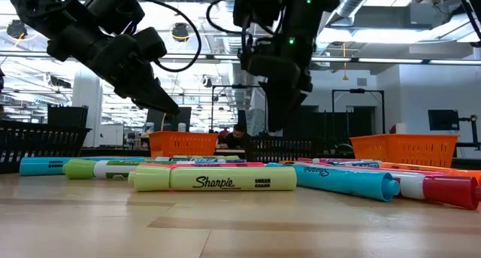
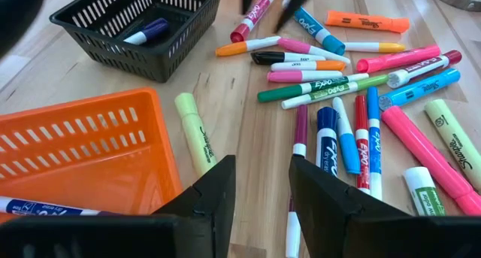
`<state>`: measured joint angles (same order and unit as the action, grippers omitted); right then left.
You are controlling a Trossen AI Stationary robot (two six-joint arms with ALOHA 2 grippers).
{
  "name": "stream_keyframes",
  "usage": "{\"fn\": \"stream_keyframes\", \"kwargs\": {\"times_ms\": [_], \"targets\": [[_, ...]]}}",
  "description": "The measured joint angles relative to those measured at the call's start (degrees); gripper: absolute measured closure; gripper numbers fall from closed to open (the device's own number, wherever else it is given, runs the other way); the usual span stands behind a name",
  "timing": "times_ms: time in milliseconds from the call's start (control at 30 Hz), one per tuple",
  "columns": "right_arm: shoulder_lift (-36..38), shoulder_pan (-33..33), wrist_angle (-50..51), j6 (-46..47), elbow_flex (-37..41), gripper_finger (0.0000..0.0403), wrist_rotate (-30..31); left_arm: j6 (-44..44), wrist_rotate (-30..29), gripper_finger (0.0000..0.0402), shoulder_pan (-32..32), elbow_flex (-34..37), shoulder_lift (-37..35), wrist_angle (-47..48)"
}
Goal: Pick & Place Markers
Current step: Put the orange highlighter into the right black bin
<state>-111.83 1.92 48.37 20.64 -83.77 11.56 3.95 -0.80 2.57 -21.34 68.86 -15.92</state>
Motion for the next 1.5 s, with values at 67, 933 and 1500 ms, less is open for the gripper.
{"fn": "stream_keyframes", "kwargs": {"times_ms": [67,933,1500], "targets": [[0.07,0.65,-1.28,2.87,1.21,0.0250,0.00,0.00,0.00,0.0280,0.00,0.00,0.00,0.00],[0.00,-4.34,-10.28,9.95,10.83,0.0282,-1.73,1.32,0.00,0.0280,-0.01,0.02,-0.02,-0.55],[0.37,-4.26,-15.88,11.45,16.56,0.0289,0.05,1.46,0.00,0.0280,-0.02,0.02,-0.02,-0.63]]}}
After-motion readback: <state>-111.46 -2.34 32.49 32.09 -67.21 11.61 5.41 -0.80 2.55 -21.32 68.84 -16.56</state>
